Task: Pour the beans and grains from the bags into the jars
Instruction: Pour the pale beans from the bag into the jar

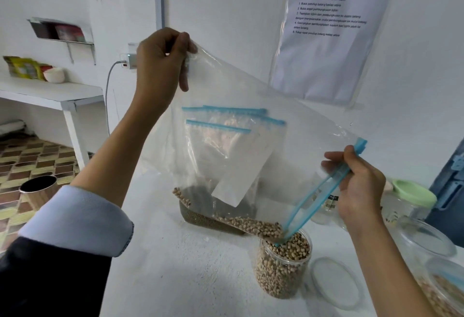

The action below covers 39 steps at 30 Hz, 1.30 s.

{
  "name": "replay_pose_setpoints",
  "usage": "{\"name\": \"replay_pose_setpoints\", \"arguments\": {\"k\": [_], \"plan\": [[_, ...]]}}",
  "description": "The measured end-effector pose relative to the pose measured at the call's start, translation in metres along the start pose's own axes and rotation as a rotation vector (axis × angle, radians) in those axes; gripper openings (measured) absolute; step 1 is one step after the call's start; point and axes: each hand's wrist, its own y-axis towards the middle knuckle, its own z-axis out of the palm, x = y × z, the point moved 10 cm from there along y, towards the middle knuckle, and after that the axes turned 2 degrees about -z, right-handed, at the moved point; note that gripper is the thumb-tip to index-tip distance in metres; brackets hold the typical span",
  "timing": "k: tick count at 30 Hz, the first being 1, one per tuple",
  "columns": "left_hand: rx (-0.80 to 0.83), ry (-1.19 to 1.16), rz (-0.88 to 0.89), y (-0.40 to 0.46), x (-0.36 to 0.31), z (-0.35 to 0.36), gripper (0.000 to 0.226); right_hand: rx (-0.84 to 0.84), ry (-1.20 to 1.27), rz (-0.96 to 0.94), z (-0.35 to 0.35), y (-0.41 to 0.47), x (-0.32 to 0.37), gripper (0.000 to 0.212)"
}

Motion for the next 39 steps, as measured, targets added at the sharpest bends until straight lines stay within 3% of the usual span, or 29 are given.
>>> {"name": "replay_pose_setpoints", "arguments": {"k": [13, 21, 27, 32, 39], "plan": [[0.175, 0.054, 0.060, 0.006, -0.026, 0.023, 0.029, -0.047, 0.010, 0.004, -0.010, 0.003, -0.006, 0.028], [0.340, 0.106, 0.074, 0.001, -0.034, 0.042, 0.009, -0.066, 0.049, -0.006, -0.020, 0.009, -0.003, 0.027], [0.412, 0.090, 0.113, -0.001, -0.035, 0.048, 0.013, -0.083, 0.066, 0.019, -0.024, 0.008, -0.005, 0.027], [0.508, 0.096, 0.137, -0.007, -0.035, 0.055, 0.032, -0.108, 0.098, 0.044, -0.029, 0.006, -0.006, 0.027], [0.541, 0.101, 0.111, -0.008, -0.032, 0.053, 0.028, -0.091, 0.085, 0.066, -0.026, 0.006, -0.009, 0.027]]}}
